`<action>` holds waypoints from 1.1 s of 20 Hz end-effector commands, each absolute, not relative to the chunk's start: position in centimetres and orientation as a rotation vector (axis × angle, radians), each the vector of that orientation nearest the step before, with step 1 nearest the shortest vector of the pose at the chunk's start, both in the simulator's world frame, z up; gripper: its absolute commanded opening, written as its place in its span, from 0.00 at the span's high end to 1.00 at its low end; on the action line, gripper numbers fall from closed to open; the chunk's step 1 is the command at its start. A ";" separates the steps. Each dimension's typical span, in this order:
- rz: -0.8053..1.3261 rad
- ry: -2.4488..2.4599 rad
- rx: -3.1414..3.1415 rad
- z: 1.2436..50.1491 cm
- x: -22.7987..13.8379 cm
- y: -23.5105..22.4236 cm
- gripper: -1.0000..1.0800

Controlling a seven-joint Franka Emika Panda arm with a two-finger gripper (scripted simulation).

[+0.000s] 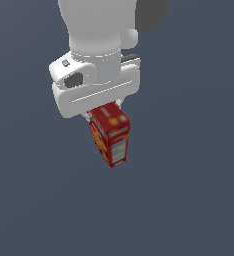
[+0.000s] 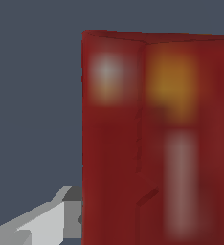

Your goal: Pick up the object and move it to a goal position.

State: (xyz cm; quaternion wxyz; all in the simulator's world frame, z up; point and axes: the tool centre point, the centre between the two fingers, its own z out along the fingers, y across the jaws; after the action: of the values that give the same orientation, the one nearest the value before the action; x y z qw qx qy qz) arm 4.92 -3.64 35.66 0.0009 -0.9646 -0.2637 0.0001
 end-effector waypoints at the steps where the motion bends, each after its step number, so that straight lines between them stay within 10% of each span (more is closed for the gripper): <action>1: 0.000 -0.829 -3.028 38.0 4.8 -5.3 1.00; 22: 0.000 -0.829 -3.030 50.2 4.6 -14.3 1.00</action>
State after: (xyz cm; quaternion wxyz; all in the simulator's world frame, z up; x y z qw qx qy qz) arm 4.59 -13.90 49.58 0.0002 -0.9646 -0.2636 0.0004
